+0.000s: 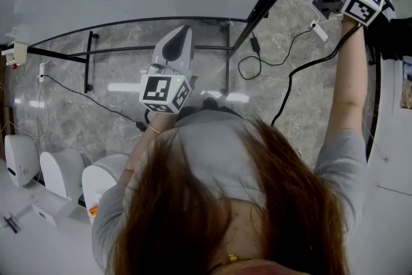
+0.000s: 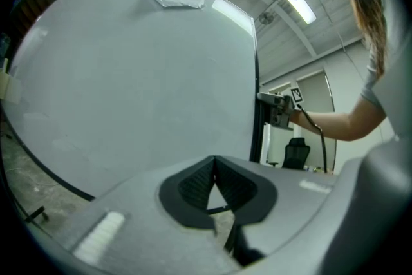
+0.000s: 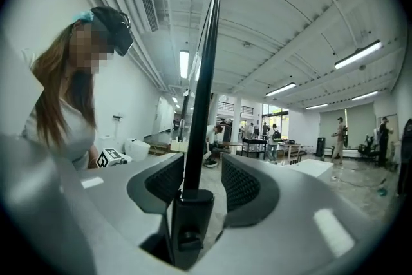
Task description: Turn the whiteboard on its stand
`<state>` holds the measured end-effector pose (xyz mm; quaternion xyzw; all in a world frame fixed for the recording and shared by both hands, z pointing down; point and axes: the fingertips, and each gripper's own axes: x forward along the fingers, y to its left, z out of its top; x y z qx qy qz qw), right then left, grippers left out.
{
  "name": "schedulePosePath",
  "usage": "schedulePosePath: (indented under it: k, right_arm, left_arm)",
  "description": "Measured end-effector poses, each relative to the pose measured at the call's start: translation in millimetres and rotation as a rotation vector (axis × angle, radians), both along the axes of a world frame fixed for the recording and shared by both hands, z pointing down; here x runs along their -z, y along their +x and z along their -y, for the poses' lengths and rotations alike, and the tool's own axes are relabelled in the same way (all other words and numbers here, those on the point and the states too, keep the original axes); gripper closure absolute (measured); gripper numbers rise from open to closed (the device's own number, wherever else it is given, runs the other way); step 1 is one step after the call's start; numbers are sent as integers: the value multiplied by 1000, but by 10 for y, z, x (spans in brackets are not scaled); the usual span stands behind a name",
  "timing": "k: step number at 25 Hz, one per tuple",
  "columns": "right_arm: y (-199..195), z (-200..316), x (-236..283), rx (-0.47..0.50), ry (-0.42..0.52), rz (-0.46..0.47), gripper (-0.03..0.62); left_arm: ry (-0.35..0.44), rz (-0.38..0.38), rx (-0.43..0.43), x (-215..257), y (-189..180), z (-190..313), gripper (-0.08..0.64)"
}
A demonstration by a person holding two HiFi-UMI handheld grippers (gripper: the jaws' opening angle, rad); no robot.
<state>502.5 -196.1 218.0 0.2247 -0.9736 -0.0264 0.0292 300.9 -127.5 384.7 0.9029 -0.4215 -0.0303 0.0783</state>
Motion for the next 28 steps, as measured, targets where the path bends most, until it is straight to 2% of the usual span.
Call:
schedulePosePath:
  k: [2,4,6,7,11,14,17,20,23,28]
  right_arm:
    - [128,-88,46,-96,61,-26,425]
    - [270,-195,93,-239,159,-61,452]
    - [404,-361,91,-359,210,-47,569]
    - [402,-485,81,-376,210,-18,584]
    - [9,-992,-7,-322,153,139,586]
    - [-217,-1017,-257,-440,96,241,586]
    - [-352,-913,-700,-571,-14,323,586]
    - [-501,-820,-1019,-640,-116,388,586]
    - [-760,-811,-1144,-634,-153,374,586]
    - [-1152,-998,-1100,-581,-76,345,586]
  left_arm:
    - [-2,-4,-7,-6,25,31,557]
    - [-2,-7,-14,-9,56,62,557]
    - [3,-12,-20,6,92,91,557]
    - [6,-15,-22,18,110,103,557]
    - [20,-18,-32,61,192,140,557]
    - [42,-15,-30,77,272,155,557]
    - [53,-22,-27,84,363,112,557]
    - [62,-21,-24,94,399,69,557]
    - [58,-16,-26,75,354,33,558]
    - [85,-36,-36,79,150,-78,558]
